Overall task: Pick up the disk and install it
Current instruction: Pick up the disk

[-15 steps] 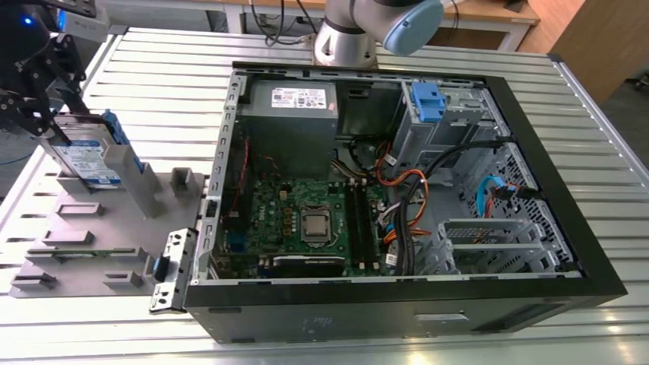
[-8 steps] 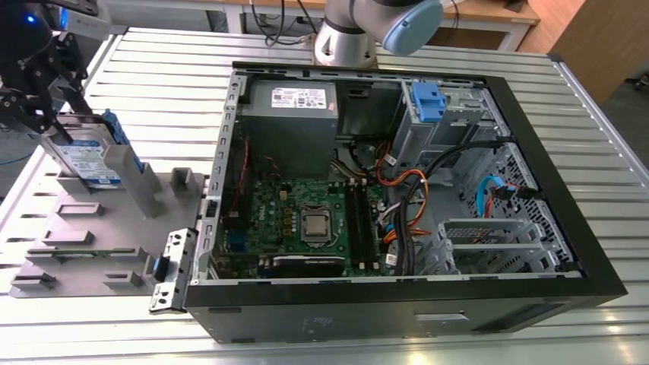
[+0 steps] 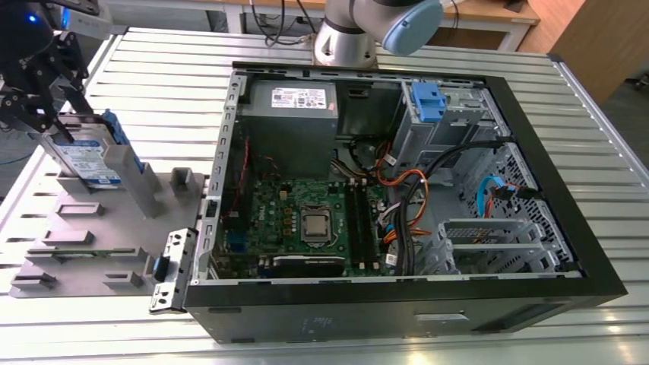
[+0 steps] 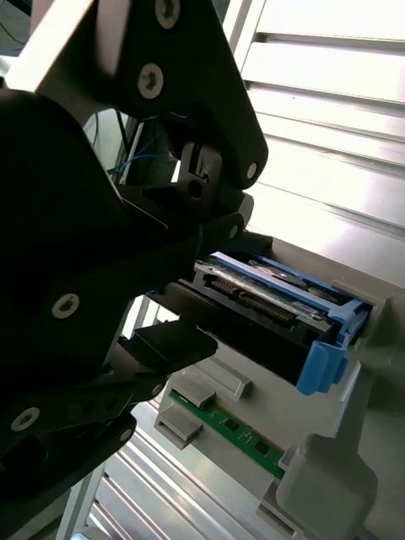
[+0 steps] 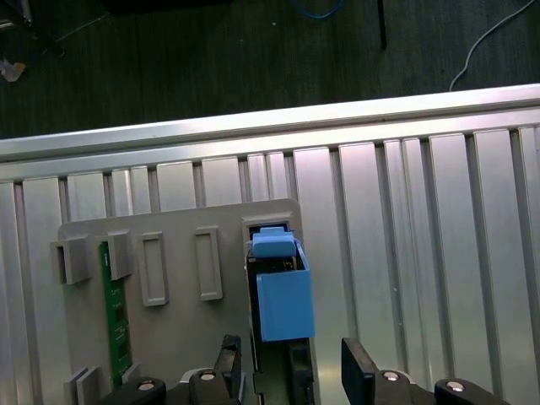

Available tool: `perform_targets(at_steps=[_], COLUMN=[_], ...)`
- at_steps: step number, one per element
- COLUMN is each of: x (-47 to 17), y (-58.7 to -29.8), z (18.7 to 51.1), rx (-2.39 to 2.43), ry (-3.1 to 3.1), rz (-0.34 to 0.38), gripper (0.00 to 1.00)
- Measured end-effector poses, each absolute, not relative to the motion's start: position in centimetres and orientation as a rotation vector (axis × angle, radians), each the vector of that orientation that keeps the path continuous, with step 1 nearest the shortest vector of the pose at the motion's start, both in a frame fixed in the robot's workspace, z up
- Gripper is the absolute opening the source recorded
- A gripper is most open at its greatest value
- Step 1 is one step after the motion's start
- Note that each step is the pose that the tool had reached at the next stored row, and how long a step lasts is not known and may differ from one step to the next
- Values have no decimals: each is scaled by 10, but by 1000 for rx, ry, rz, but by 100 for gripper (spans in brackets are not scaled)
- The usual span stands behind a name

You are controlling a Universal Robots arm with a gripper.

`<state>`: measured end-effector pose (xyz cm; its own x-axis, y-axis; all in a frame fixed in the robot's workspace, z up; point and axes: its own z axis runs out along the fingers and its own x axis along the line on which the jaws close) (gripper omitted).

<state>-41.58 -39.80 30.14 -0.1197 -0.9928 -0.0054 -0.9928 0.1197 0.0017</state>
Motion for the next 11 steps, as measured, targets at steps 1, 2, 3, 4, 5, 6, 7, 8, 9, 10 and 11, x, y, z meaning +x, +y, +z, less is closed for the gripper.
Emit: perform_targets(at_steps=[1, 2, 3, 4, 5, 6, 7, 8, 9, 10, 11], x=[-416, -416, -416, -416, -416, -416, -416, -416, -416, -416, -416], y=[-398, -398, -398, -398, -398, -398, -398, -398, -398, -398, -398], z=[301, 301, 301, 301, 301, 301, 301, 301, 301, 301, 301], rx=[-2082, -2082, -2082, -2082, -2082, -2082, -2082, -2082, -2082, -2082, -2083], ry=[2348, 2348, 2348, 2349, 2349, 2349, 2349, 2349, 2349, 2349, 2349], rz=[8, 7, 7, 7, 7, 7, 7, 7, 7, 7, 7], gripper=[58, 58, 58, 49, 42, 42, 42, 42, 42, 42, 42])
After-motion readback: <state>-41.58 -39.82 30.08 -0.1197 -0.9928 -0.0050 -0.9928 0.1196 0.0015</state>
